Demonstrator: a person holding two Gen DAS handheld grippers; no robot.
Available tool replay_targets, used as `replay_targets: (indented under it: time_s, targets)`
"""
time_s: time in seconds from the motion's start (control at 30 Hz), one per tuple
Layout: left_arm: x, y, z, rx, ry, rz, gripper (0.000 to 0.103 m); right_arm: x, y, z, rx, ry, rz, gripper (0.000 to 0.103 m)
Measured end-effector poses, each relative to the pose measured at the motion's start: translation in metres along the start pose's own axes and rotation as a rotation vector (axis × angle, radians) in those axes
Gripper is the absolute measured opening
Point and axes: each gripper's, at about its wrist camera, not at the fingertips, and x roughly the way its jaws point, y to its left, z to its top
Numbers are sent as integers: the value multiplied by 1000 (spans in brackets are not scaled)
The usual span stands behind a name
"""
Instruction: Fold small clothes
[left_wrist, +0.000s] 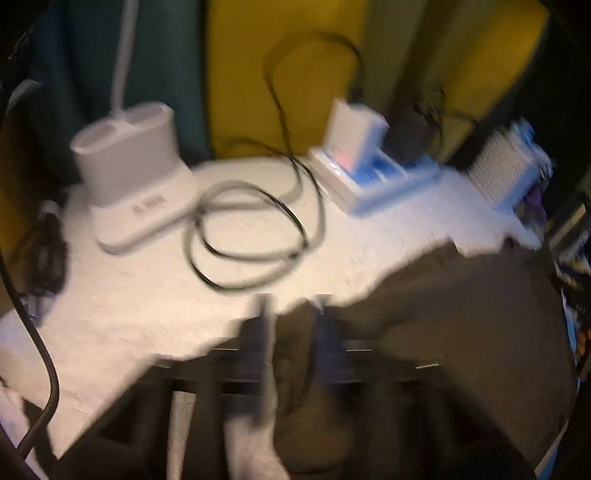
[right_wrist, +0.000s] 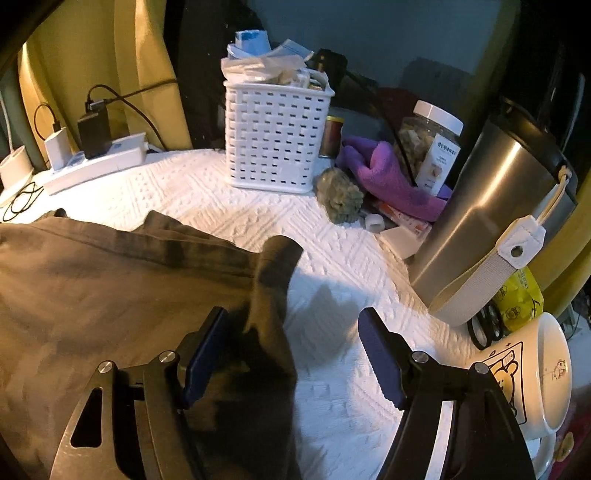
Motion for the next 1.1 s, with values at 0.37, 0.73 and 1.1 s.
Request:
replay_targets:
  time_s: [0.37,0.73,1.1]
  targets:
    - [-36,-43,-54,129,-46,43,8,2,6,-15,-2,14,8,74]
    - [-48,-50,-21,220,-267,228,6,6,4,-18,20,1,11,74]
    - [-31,-11,-7,73,-149,227,44,0,0,-18,35,-5,2,75]
